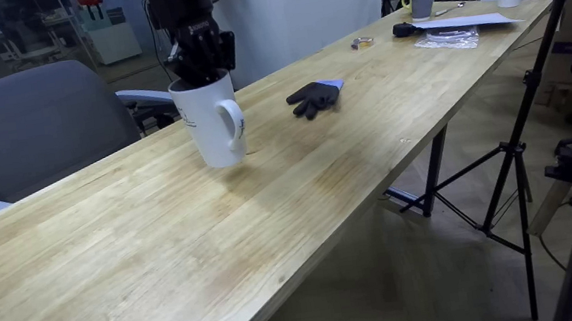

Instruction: Move the cup slightly backward

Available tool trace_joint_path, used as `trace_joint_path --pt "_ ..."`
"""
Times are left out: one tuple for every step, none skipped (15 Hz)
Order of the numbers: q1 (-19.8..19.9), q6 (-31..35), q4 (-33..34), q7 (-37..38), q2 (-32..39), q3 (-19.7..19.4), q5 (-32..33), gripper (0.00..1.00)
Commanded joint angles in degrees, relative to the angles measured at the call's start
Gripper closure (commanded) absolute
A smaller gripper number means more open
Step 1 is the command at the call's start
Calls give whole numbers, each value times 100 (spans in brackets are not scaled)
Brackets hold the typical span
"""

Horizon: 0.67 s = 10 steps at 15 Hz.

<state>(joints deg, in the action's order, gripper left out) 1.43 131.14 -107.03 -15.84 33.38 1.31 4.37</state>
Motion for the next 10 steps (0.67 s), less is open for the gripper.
trace_joint_path --pt "-81 188 -387 159 -207 11 126 98" --pt "-102 199 -424 170 -183 9 139 98" --pt "-128 204 -454 185 -158 4 156 98" --pt "-152 220 -486 201 -142 -3 173 98" --pt "-171 223 -508 208 -126 -7 186 98" --pt "-187 222 -526 214 -113 -11 197 98" --pt "-202 224 -537 222 -97 -17 212 98" --pt "-217 230 -544 233 -84 -25 237 98" --pt "-231 248 -553 249 -72 -35 274 98" --pt "-258 307 -570 304 -60 -63 332 98"
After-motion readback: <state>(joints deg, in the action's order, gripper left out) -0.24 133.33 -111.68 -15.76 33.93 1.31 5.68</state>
